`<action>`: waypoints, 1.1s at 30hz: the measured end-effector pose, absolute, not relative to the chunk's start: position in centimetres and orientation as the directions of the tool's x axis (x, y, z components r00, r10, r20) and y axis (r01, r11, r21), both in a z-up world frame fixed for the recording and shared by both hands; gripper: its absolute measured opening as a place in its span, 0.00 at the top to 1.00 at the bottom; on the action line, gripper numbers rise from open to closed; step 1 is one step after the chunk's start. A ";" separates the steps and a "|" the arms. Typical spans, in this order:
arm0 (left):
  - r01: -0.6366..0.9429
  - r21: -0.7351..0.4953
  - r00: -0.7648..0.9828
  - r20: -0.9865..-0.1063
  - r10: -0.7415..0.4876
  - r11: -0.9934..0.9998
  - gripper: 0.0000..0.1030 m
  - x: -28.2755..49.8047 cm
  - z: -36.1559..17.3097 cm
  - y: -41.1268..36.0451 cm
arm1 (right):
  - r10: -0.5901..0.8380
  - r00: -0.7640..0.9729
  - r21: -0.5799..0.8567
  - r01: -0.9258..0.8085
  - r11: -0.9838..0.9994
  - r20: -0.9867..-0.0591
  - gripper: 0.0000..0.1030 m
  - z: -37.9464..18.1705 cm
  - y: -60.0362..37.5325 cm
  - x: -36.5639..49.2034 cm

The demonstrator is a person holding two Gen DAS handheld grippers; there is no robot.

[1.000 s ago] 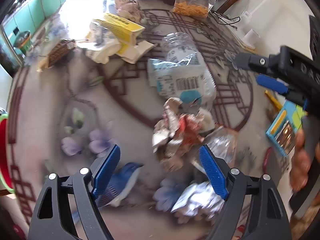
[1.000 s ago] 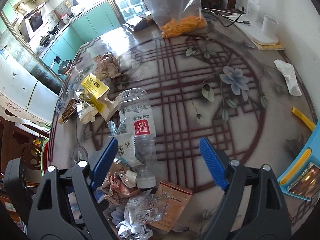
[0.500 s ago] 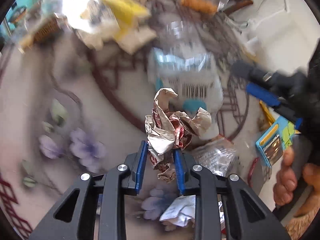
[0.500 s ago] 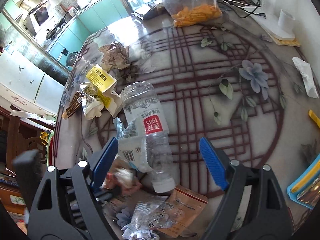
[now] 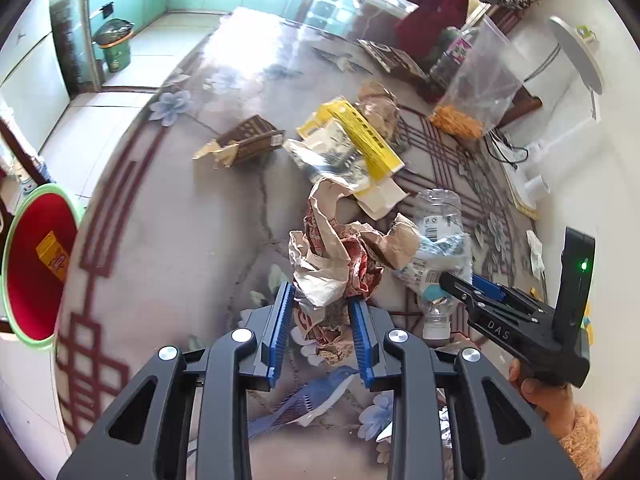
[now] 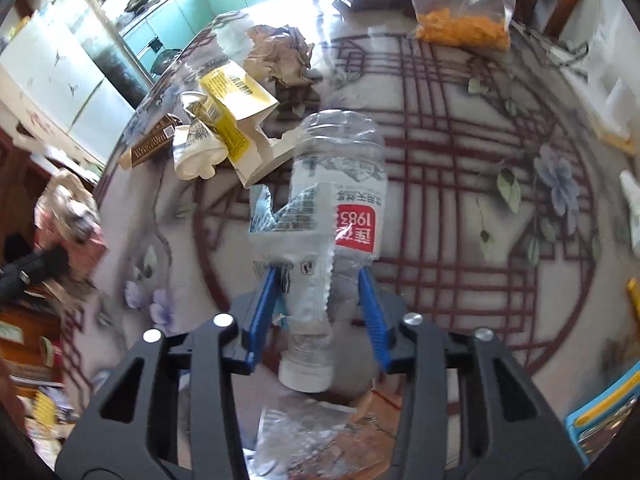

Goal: Collect trash
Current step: 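Grasp the crumpled paper with the left tool while the right tool grasps a clear plastic wrapper, then carry the crumpled paper and plastic wrapper over the red bin with both tools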

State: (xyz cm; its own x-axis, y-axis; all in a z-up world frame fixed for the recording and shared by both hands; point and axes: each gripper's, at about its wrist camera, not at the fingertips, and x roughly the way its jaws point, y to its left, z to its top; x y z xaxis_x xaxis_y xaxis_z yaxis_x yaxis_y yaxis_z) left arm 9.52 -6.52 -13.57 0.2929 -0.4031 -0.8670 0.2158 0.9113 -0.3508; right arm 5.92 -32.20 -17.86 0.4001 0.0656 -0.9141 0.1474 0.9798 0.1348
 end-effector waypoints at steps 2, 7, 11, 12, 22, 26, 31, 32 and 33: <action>0.205 -0.352 0.298 -0.866 -0.401 0.913 0.74 9.3 -13.4 -6.1 | 0.072 0.414 0.147 0.151 0.978 -0.908 0.74 -17.5 -32.3 5.8; 0.215 -0.346 0.314 -0.861 -0.400 0.913 0.74 8.8 -12.9 -5.8 | 0.112 0.451 0.196 0.143 0.970 -0.885 0.87 -15.6 -32.3 5.6; 0.219 -0.344 0.335 -0.852 -0.402 0.913 0.74 8.2 -12.4 -5.5 | 0.177 0.489 0.285 0.155 0.946 -0.854 0.92 -14.0 -32.8 5.0; 0.219 -0.344 0.339 -0.851 -0.402 0.913 0.74 8.1 -12.2 -5.3 | 0.188 0.501 0.301 0.156 0.941 -0.845 0.93 -13.4 -32.9 4.9; 0.208 -0.342 0.372 -0.839 -0.397 0.916 0.74 6.6 -11.2 -3.5 | 0.207 0.556 0.307 0.093 0.947 -0.805 0.97 -9.6 -30.5 4.2; 0.201 -0.340 0.381 -0.837 -0.393 0.919 0.73 6.3 -11.0 -2.9 | 0.227 0.558 0.312 0.061 0.948 -0.799 0.97 -9.1 -29.0 4.1; 0.189 -0.342 0.383 -0.837 -0.390 0.920 0.73 6.2 -11.1 -2.0 | 0.240 0.562 0.306 0.026 0.952 -0.792 0.97 -8.4 -27.5 3.8; 0.188 -0.344 0.382 -0.838 -0.391 0.920 0.73 6.2 -11.1 -1.9 | 0.242 0.563 0.308 0.024 0.951 -0.790 0.97 -8.3 -27.3 3.7; 0.189 -0.344 0.382 -0.837 -0.392 0.920 0.73 6.2 -11.1 -1.8 | 0.243 0.564 0.308 0.021 0.951 -0.789 0.97 -8.1 -27.1 3.7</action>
State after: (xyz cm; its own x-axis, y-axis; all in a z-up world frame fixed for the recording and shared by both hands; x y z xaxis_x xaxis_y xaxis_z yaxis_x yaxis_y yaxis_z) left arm 6.21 -1.79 -11.13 0.3816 -0.3920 -0.8371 0.1891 0.9196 -0.3444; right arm 3.69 -27.11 -8.11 0.5644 0.2433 -0.7888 0.0212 0.9510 0.3085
